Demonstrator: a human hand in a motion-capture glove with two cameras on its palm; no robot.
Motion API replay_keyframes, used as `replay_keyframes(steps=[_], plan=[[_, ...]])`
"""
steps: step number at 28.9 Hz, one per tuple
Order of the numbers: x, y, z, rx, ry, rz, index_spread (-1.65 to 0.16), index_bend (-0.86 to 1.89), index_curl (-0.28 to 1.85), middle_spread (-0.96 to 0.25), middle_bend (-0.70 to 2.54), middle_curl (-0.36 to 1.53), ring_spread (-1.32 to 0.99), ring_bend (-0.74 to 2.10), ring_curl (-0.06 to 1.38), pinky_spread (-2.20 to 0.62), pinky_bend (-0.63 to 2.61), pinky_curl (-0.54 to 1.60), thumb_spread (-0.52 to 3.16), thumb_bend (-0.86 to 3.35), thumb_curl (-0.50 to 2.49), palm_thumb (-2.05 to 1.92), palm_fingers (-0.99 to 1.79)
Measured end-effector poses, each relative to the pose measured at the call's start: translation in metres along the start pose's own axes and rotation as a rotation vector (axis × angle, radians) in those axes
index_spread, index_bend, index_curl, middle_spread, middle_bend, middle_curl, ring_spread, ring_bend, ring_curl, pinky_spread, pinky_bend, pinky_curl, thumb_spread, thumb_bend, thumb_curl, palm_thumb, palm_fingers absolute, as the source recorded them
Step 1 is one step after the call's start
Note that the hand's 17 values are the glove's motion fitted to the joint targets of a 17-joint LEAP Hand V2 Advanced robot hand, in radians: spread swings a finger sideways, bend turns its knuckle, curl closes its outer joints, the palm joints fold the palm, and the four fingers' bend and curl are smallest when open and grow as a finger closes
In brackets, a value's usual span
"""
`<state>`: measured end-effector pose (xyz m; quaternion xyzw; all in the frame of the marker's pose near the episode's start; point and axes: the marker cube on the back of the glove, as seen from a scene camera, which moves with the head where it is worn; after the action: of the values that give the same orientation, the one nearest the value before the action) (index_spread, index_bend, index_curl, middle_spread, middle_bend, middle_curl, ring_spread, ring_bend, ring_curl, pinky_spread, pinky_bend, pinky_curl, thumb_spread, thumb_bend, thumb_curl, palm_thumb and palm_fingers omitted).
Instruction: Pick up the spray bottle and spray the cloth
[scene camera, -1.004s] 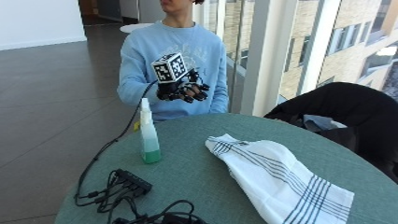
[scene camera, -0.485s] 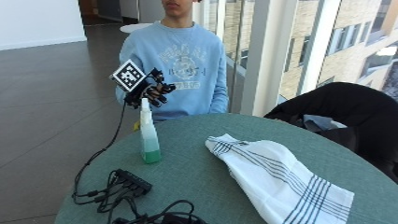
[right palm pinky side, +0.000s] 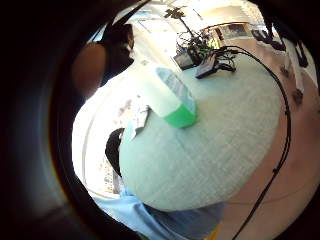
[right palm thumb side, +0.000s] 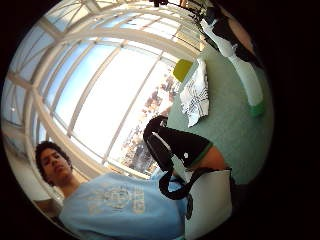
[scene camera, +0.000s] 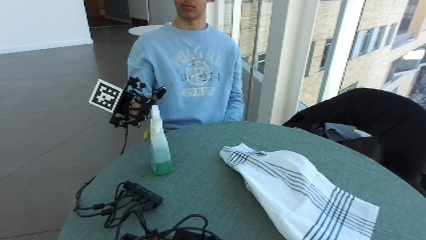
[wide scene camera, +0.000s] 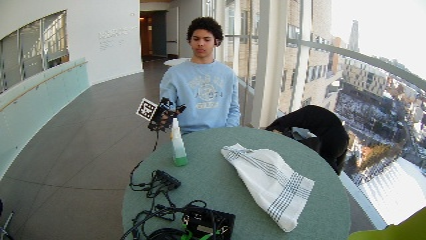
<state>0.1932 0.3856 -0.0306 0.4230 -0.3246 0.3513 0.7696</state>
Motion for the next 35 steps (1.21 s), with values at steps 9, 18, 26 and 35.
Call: replay_keyframes(steps=[9,18,26,35], plan=[[0.045,-0.026,0.015,-0.080,-0.067,0.087,-0.36,0.09,0.23,-0.07,0.38,0.40,-0.04,0.45,0.34,0.20,0.23,0.34,0.98,-0.02,0.28,0.49,0.64],[0.067,-0.061,0.049,-0.064,-0.140,0.185,-0.36,0.09,0.21,-0.07,0.36,0.40,-0.05,0.42,0.34,0.20,0.28,0.36,0.95,-0.03,0.29,0.51,0.58],[0.081,-0.068,0.069,-0.101,-0.139,0.180,-0.37,0.08,0.19,-0.07,0.35,0.40,-0.05,0.43,0.34,0.21,0.30,0.36,0.93,-0.03,0.29,0.53,0.58],[0.083,-0.068,0.073,-0.008,-0.113,0.142,-0.36,0.18,0.22,-0.09,0.30,0.39,-0.07,0.48,0.34,0.22,0.28,0.35,0.92,0.04,0.33,0.70,0.78]])
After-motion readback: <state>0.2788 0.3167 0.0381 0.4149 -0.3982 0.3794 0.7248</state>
